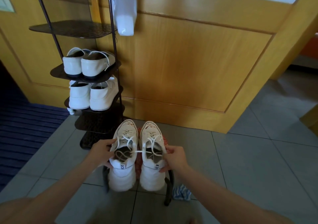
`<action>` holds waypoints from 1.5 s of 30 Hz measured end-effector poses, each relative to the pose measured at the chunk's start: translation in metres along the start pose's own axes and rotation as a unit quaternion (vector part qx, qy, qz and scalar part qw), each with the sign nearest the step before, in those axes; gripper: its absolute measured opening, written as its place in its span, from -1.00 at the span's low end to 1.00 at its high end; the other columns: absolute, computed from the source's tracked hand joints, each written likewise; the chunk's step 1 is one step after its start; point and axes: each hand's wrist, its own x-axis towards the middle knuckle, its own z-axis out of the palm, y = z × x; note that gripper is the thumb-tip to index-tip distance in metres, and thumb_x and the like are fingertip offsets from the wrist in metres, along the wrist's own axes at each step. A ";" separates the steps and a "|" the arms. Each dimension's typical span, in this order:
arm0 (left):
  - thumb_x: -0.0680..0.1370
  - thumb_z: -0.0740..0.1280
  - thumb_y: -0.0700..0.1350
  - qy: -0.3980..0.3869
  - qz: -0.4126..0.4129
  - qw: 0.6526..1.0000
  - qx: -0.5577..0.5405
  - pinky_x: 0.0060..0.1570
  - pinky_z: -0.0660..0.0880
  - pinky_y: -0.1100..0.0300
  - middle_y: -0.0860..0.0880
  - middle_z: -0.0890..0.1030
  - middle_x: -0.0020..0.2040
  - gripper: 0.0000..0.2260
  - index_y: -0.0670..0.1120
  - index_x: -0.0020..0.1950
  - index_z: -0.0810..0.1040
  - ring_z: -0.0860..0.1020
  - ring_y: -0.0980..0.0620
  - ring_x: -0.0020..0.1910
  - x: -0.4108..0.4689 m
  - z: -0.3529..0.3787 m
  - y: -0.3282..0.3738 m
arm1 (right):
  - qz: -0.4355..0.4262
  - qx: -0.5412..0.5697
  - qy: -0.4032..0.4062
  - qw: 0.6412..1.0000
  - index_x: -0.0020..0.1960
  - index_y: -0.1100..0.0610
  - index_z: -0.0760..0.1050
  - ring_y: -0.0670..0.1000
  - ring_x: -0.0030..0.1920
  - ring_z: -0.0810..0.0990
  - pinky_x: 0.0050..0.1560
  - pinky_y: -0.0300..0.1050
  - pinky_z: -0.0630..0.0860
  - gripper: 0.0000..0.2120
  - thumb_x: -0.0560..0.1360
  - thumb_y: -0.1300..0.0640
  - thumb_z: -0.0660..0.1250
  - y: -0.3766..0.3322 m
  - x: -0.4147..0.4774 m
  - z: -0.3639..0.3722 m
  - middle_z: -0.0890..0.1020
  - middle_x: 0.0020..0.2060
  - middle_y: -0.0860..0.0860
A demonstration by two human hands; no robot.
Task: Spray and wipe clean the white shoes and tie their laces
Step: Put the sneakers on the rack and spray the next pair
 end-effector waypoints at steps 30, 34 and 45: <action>0.44 0.43 -0.01 0.003 0.004 0.991 0.136 -0.08 0.56 0.13 -0.10 0.62 0.11 -0.61 -0.04 0.24 0.53 0.58 0.01 0.00 0.013 0.001 0.012 | 0.014 -0.106 -0.062 0.992 0.28 0.21 0.43 0.12 -0.13 0.66 -0.30 -0.05 0.64 -0.57 0.47 0.10 0.40 -0.007 0.014 -0.021 0.59 0.10 0.15; 0.50 0.36 0.00 0.063 0.063 0.983 0.159 0.12 0.41 0.13 -0.11 0.56 0.23 -0.64 -0.10 0.26 0.52 0.52 -0.05 0.18 0.002 0.006 0.041 | -0.038 -0.154 -0.032 0.987 0.15 0.21 0.54 0.00 -0.18 0.60 -0.23 -0.13 0.59 -0.72 0.54 0.06 0.30 -0.021 0.016 -0.039 0.63 -0.07 0.07; 0.58 0.24 -0.08 0.026 0.247 0.930 0.271 0.14 0.42 0.17 0.01 0.57 0.19 -0.74 -0.05 0.27 0.52 0.51 0.05 0.16 -0.008 0.098 0.138 | 0.016 -0.103 0.002 0.995 0.26 0.28 0.45 0.01 -0.28 0.57 -0.42 -0.17 0.56 -0.71 0.55 0.24 0.28 -0.006 0.051 -0.130 0.56 -0.02 0.16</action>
